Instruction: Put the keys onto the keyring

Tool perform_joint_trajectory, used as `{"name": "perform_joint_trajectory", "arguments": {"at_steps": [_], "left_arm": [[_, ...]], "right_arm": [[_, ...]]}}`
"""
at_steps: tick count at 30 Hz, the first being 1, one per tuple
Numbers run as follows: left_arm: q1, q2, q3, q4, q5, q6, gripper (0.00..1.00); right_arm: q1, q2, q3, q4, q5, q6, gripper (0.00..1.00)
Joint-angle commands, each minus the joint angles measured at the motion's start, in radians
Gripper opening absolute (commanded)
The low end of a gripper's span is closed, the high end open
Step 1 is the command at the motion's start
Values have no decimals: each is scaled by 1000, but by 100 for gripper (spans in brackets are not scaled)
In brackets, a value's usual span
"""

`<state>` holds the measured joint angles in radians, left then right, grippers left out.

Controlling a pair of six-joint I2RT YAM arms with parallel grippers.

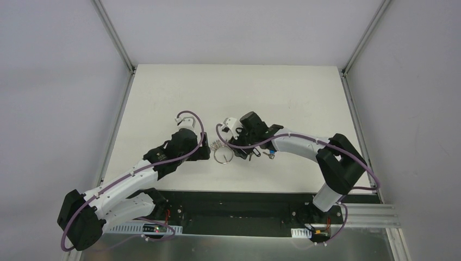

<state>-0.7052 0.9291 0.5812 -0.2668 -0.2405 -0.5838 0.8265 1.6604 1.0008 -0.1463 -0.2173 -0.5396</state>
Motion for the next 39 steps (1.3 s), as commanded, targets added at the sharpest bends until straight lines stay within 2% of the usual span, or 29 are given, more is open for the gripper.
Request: {"name": "perform_joint_trajectory", "arguments": {"at_steps": [1,8,14,23,32,39], "left_arm": [[8,-6,-8,24,17,19,85],[7,30,10,34,24,27,86],[8,38,14,35,19,29,88],[7,54,14,40,22,32,89],[8,44,7,40,26,32,89],[8,36,4,40,28,30,89]], "right_arm": [[-28,13,53,0,-89,-63,60],[-68,80,96,-47,-123,-91,56],[-76,119,104,-53,-86,-110,55],[-72,156,116,-56,-79,-117,52],[-66,167,113,-44,-75,-133,43],[-47,182,104,-20,-100,-145,42]]}}
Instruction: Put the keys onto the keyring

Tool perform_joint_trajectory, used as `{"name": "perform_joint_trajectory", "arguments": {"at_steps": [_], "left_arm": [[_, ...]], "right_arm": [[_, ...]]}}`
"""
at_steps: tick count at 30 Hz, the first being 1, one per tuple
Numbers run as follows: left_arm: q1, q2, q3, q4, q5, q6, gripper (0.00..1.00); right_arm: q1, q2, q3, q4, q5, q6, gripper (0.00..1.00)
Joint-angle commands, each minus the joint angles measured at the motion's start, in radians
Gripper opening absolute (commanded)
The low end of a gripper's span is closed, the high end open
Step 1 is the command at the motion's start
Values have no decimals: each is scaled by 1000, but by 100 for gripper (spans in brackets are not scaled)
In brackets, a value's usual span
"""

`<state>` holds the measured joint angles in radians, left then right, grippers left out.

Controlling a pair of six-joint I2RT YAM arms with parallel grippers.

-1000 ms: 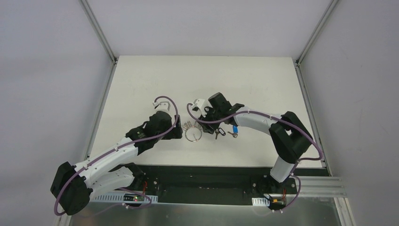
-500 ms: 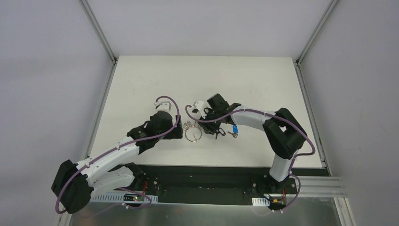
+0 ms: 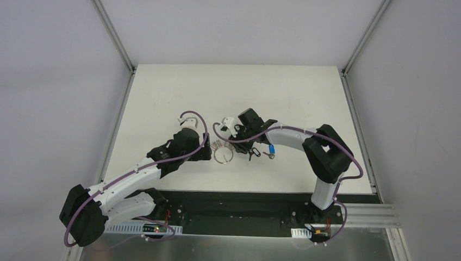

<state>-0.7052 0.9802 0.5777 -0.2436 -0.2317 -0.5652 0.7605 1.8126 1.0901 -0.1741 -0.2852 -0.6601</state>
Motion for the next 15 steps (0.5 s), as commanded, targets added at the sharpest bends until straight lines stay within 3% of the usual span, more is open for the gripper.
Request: {"name": "perform_joint_trajectory", "arguments": {"at_steps": [1,4,10,15], "left_arm": [[7,-15,8,17,19,12,89],[8,-13,7,17,22,11,89],[7,-12,4,17,23,11,89],[7,-16,2,17,25,9,89]], "right_arm": [[21,30,12,12,-36,-26,42],[23,31,11,12,-37,-32,40],[22,36,17,-13,-40,-39,27],[26,46,33,-42,-54,-42,3]]}}
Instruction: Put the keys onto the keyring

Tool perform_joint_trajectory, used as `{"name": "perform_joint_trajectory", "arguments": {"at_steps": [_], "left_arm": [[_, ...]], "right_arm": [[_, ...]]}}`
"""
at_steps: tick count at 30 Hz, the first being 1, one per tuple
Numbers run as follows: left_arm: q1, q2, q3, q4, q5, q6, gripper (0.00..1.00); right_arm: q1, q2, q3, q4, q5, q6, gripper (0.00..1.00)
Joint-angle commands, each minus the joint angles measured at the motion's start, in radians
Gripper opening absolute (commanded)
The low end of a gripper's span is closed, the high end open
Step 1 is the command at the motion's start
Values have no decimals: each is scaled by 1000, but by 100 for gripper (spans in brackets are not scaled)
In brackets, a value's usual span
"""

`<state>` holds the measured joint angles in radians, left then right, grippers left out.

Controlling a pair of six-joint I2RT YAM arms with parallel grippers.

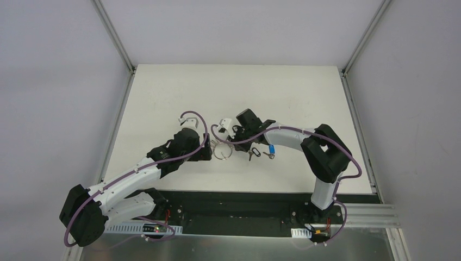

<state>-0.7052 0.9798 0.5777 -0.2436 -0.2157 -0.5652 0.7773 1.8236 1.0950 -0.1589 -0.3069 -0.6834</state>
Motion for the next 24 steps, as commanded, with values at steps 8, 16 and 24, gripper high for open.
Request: {"name": "perform_joint_trajectory", "arguments": {"at_steps": [8,16,24], "left_arm": [[7,-44,-4,16,24,2,89],[7,-87,7,15,95,-7,89],[7,-136,25,16,168,-20,89]], "right_arm": [[30,-20,18,-105,-98,-9,0],[86,-145,75,-249,-89,67,0],[145,-237,134,-365,68,206,0]]}}
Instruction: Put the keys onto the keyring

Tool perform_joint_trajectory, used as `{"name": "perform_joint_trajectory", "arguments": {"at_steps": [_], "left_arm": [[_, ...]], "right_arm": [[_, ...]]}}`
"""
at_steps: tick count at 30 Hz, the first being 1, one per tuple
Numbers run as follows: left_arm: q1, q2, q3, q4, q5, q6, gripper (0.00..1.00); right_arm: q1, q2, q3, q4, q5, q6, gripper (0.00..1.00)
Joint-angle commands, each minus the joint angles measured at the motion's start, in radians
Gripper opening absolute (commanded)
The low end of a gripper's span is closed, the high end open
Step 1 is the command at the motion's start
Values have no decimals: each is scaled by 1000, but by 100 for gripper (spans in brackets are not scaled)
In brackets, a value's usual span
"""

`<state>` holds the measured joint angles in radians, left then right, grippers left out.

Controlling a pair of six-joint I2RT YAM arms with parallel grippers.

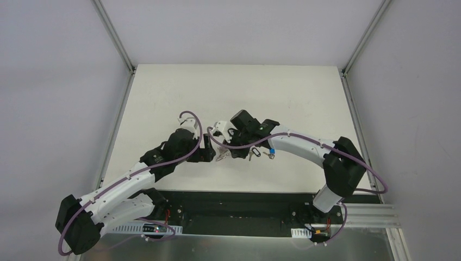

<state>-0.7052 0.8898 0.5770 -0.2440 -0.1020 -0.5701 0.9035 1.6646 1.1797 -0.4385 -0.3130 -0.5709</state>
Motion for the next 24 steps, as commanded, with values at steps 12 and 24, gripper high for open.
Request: {"name": "perform_joint_trajectory", "arguments": {"at_steps": [12,24], "left_arm": [[7,-113,47,73,255,-9,90],[7,-88,156,93,351,25,89]], "right_arm": [[25,-90,276,-365,174,379,0],[61,-20,596,-705,261,514,0]]}}
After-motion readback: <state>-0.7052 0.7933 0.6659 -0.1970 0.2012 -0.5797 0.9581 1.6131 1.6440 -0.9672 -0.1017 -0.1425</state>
